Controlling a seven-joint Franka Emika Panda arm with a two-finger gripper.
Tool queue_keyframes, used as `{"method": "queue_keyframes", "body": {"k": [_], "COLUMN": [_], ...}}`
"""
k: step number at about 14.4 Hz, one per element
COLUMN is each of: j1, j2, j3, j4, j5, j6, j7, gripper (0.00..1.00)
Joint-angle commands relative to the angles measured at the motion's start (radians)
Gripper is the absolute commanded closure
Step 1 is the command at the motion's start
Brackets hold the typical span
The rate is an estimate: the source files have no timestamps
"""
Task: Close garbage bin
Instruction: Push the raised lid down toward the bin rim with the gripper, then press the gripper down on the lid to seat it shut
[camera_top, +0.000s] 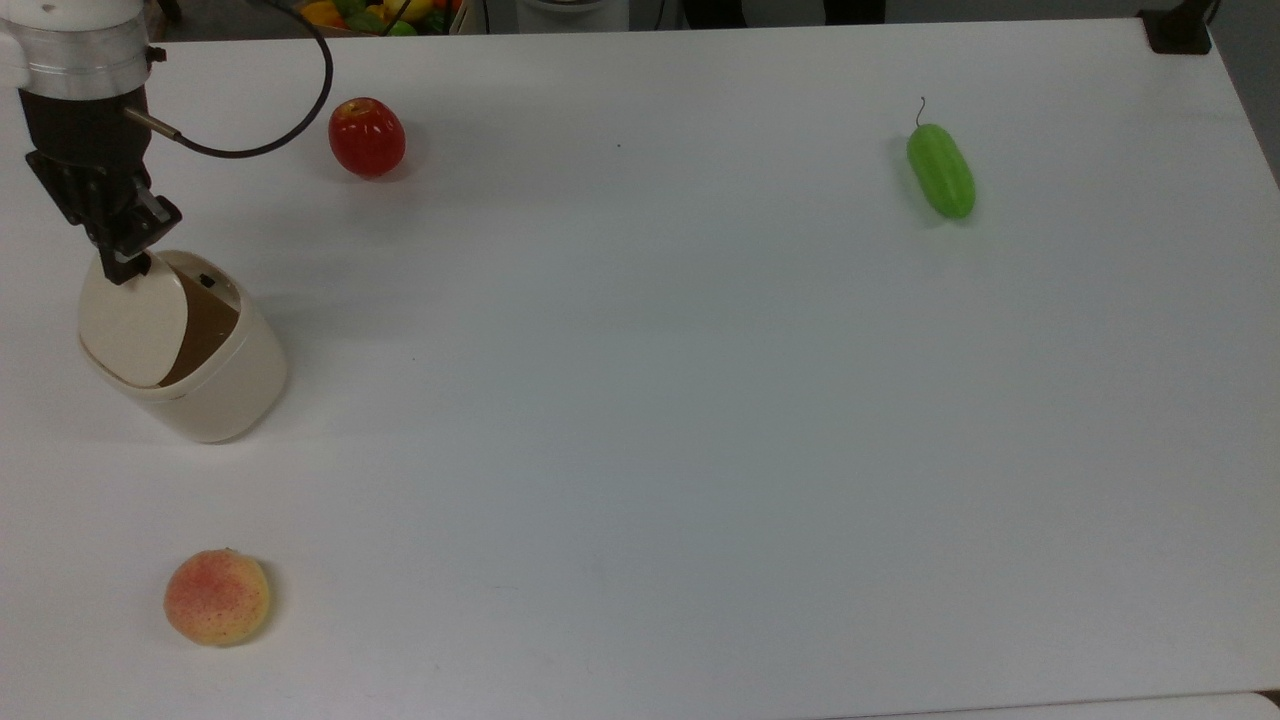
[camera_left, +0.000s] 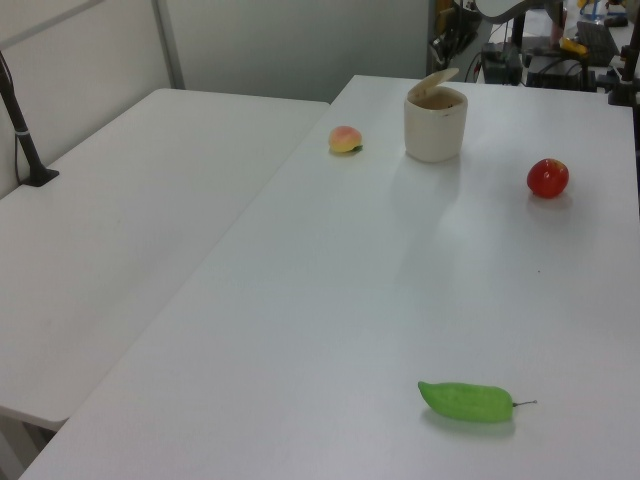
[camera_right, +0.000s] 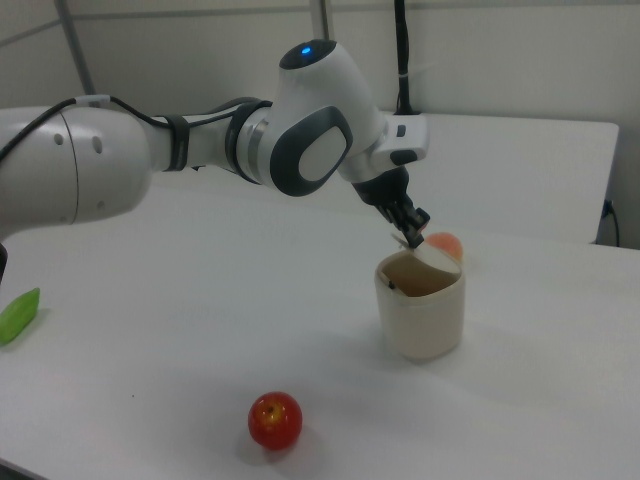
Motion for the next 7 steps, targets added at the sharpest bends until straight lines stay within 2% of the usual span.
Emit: {"method": "queue_keyframes", "body": {"k": [1, 7], "j1": [0.009, 0.019], "j2": [-0.022, -0.002], "j3": [0.001, 0.001], "j4": [-0.026, -0.046], "j5": [-0.008, -0.005], "j6": [-0.069, -0.066], "j7": [0.023, 0.023], "gripper": [1.00, 1.00]}}
